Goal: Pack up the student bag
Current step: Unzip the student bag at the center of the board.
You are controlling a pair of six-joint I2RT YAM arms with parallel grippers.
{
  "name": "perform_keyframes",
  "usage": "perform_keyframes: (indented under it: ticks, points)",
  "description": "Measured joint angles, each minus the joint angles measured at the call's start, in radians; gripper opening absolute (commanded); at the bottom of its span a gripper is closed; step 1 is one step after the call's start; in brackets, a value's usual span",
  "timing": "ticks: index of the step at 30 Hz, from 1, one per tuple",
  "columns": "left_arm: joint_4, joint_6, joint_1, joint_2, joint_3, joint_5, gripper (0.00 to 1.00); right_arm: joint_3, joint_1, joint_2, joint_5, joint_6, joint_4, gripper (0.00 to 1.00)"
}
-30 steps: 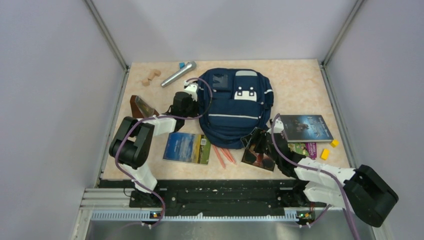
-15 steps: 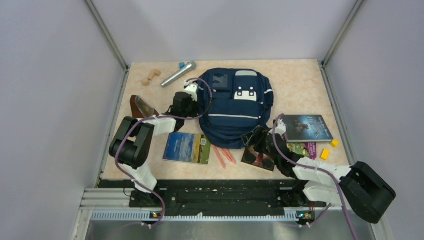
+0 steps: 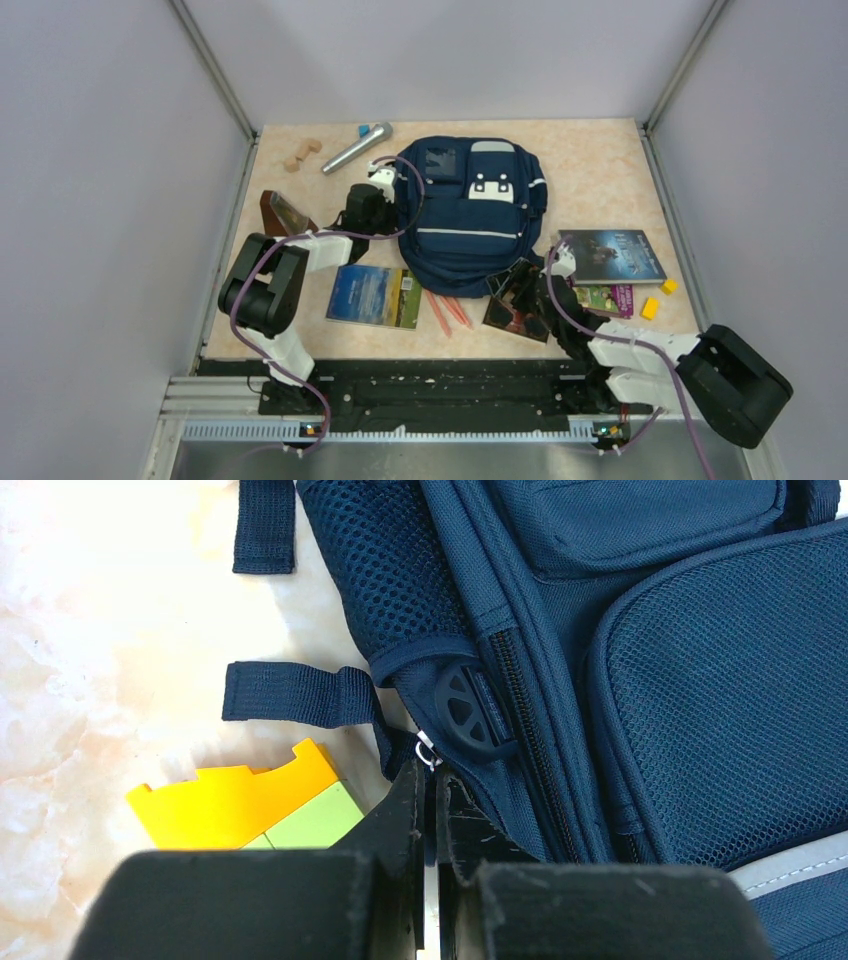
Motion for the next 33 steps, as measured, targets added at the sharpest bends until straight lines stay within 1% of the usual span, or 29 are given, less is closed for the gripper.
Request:
perform_keyframes:
  ticks: [4, 5, 6, 9, 11, 14, 18, 20, 28, 30, 33]
  points:
    - [0.0, 0.0, 0.0, 0.0, 0.0, 0.003, 0.0, 0.001, 0.0, 0.051, -0.018, 0.0, 0.063, 0.86]
    - [0.001, 0.0, 0.0, 0.0, -0.002, 0.005, 0.0, 0.002, 0.0, 0.063, -0.022, 0.0, 0.08, 0.85]
    - [0.005, 0.0, 0.0, 0.0, -0.003, 0.008, 0.0, 0.002, 0.0, 0.078, -0.025, 0.0, 0.098, 0.81]
    - [0.02, 0.0, 0.0, 0.0, -0.013, 0.021, 0.0, 0.008, 0.0, 0.121, -0.026, -0.003, 0.138, 0.5]
    - [0.026, 0.0, 0.0, -0.001, -0.017, 0.027, 0.0, 0.008, 0.0, 0.15, -0.023, -0.006, 0.157, 0.25]
    - [0.037, 0.0, 0.0, -0.007, -0.029, 0.03, 0.0, 0.009, -0.001, 0.167, -0.02, -0.007, 0.177, 0.0]
    - [0.053, -0.009, 0.006, -0.035, -0.061, 0.026, 0.0, 0.009, -0.011, 0.12, -0.022, -0.01, 0.141, 0.0]
    - [0.054, -0.019, 0.013, -0.05, -0.076, 0.027, 0.0, 0.009, -0.018, 0.041, -0.02, -0.019, 0.086, 0.0]
    - [0.084, -0.065, 0.046, -0.081, -0.089, 0.074, 0.0, 0.043, -0.039, -0.361, 0.014, -0.1, -0.144, 0.0]
    - [0.098, -0.072, 0.049, -0.079, -0.089, 0.096, 0.0, 0.053, -0.043, -0.422, 0.016, -0.116, -0.193, 0.0]
    - [0.116, -0.072, 0.049, -0.052, -0.072, 0.116, 0.0, 0.054, -0.046, -0.472, 0.014, -0.13, -0.254, 0.0]
